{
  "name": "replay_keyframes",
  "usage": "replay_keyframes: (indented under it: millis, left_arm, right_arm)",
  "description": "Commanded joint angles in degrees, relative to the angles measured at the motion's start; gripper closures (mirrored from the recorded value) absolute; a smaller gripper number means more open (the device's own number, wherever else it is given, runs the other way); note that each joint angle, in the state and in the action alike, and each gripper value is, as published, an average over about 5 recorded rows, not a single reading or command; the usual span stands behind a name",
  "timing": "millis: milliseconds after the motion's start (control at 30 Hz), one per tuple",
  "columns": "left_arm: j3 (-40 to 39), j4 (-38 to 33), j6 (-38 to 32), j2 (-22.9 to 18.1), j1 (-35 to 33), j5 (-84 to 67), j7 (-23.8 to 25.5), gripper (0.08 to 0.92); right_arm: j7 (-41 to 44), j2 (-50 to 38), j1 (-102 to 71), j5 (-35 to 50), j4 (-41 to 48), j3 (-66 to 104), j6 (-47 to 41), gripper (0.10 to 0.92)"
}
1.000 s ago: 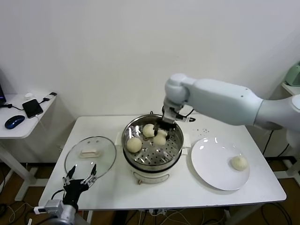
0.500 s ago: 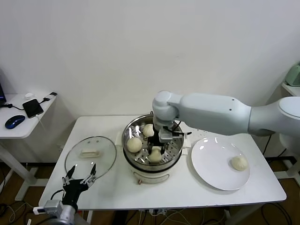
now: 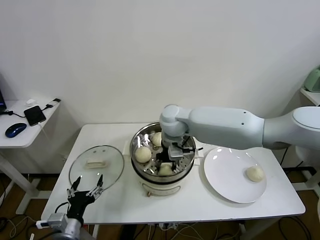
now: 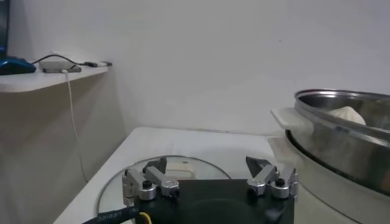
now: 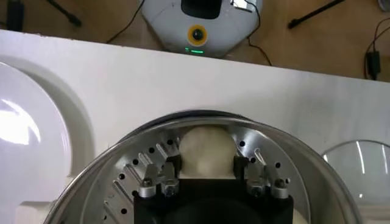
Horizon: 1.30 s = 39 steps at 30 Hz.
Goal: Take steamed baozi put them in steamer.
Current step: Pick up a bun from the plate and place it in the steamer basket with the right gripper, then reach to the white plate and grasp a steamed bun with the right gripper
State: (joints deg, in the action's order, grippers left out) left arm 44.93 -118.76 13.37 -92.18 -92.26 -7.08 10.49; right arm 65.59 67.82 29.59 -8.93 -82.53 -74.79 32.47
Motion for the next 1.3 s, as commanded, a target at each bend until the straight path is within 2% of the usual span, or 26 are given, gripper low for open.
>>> replay_keyframes:
  millis: [33, 167, 333, 533, 667, 767, 933, 1133, 1300]
  left_arm:
    - [-0.2, 0.0, 0.1, -0.1, 0.0, 0.2, 0.1, 0.177]
    - [-0.1, 0.0, 0.0, 0.0, -0.1, 0.2, 0.1, 0.177]
    - [-0.1, 0.0, 0.1, 0.1, 0.0, 0.2, 0.1, 0.177]
    - [-0.5, -0.1, 0.4, 0.3, -0.1, -0.5, 0.4, 0.177]
    - [-0.9, -0.3, 1.0, 0.4, -0.1, -1.4, 0.8, 0.177]
    - [-1.0, -0.4, 1.3, 0.6, -0.3, -2.0, 1.2, 0.177]
    - [-0.9, -0.4, 1.5, 1.0, -1.0, -2.3, 1.4, 0.177]
    - [-0.7, -0.5, 1.5, 1.2, -2.0, -2.1, 1.4, 0.177]
    - [-0.4, -0.4, 1.5, 1.1, -2.6, -1.7, 1.4, 0.177]
  right_arm:
    - [2.6, -1.0, 1.2, 1.1, 0.2, 4.1, -1.7, 0.251]
    - [4.7, -5.0, 2.4, 3.2, 0.1, 9.4, -6.8, 0.208]
    - [7.2, -13.1, 3.8, 12.9, -0.1, 11.2, -16.9, 0.203]
    - [10.9, -25.7, 2.5, 18.2, -1.1, 14.0, -43.8, 0.203]
    - [13.0, -31.9, -1.6, 16.7, 1.5, 17.4, -52.8, 0.203]
    - [15.1, -34.6, -6.2, 11.6, 4.5, 21.2, -52.8, 0.202]
    - [15.4, -36.7, -17.8, 4.0, 9.6, 31.7, -46.9, 0.203]
    - [12.7, -35.0, -32.0, -4.7, 14.8, 44.2, -40.1, 0.202]
    - [13.3, -32.9, -36.5, -8.5, 18.8, 48.0, -35.3, 0.203]
